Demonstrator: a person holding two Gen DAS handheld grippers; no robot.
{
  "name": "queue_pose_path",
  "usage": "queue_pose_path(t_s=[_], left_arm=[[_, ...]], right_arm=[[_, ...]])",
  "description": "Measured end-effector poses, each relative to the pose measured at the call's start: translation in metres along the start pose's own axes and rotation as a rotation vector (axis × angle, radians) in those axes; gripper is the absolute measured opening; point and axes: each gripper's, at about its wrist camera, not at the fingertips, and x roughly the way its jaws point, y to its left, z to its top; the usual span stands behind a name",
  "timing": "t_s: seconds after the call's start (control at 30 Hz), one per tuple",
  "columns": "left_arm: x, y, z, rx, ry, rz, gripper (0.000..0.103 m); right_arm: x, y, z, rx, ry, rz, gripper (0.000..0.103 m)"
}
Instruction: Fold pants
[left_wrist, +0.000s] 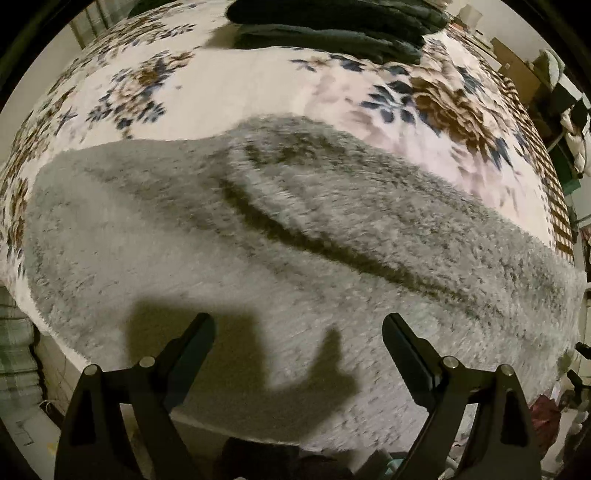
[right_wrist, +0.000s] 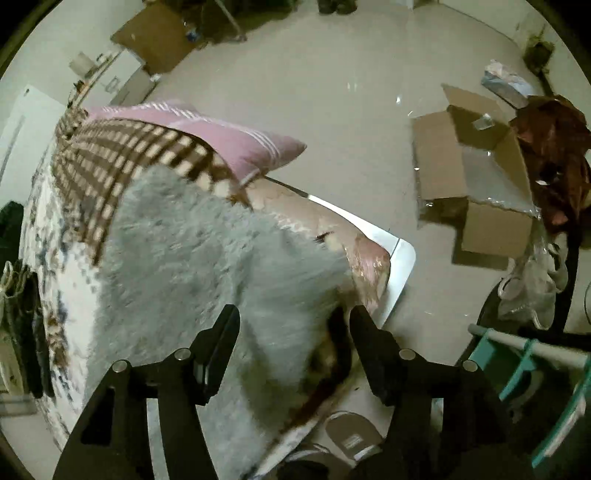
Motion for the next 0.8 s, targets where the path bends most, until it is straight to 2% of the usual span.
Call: queue_pose_path(t_s=[0.13, 0.23, 0.3, 0.4, 0.47, 0.53, 0.63, 0.7, 0.73, 0.8], left_arm=[[-0.015, 0.036, -0.002, -0.061, -0.008, 0.024, 0.093], [-0.03, 0.078, 0.002, -0.145, -0.03, 0.048, 0.093], [-0.039, 0.115, 0.007, -0.215, -0.055, 0.076, 0.093], [-0.046, 0.167, 0.01, -0.312, -0.081, 0.125, 0.093], [-0.044, 0.214, 0.014, -0.391, -0.093, 0.159, 0.093], [-0.038, 0.25, 0.018, -0.445, -0.087, 0.173, 0.092], [-0.031, 0.287, 0.024, -0.486, -0.066, 0.178, 0.092], [-0.033, 0.297, 0.028, -0.472, -0.073, 0.169, 0.092], [-0.032, 0.295, 0.032, -0.455, -0.072, 0.163, 0.093], [-0.032, 0.29, 0.037, -0.425, -0.072, 0.132, 0.092]], right_arm=[[-0.019, 0.045, -0.032, -0.069, 0.056, 0.04, 0.064], [-0.015, 0.108, -0.077, -0.191, 0.195, 0.099, 0.064], [-0.003, 0.168, -0.128, -0.319, 0.33, 0.153, 0.064], [0.018, 0.256, -0.191, -0.468, 0.47, 0.227, 0.064], [0.025, 0.303, -0.222, -0.572, 0.483, 0.224, 0.064], [0.029, 0.35, -0.251, -0.714, 0.451, 0.199, 0.064], [0.033, 0.415, -0.291, -1.039, 0.405, 0.121, 0.064], [0.037, 0.443, -0.326, -1.311, 0.362, 0.027, 0.064], [0.043, 0.452, -0.35, -1.473, 0.351, -0.059, 0.064], [0.059, 0.457, -0.377, -1.656, 0.331, -0.181, 0.064]])
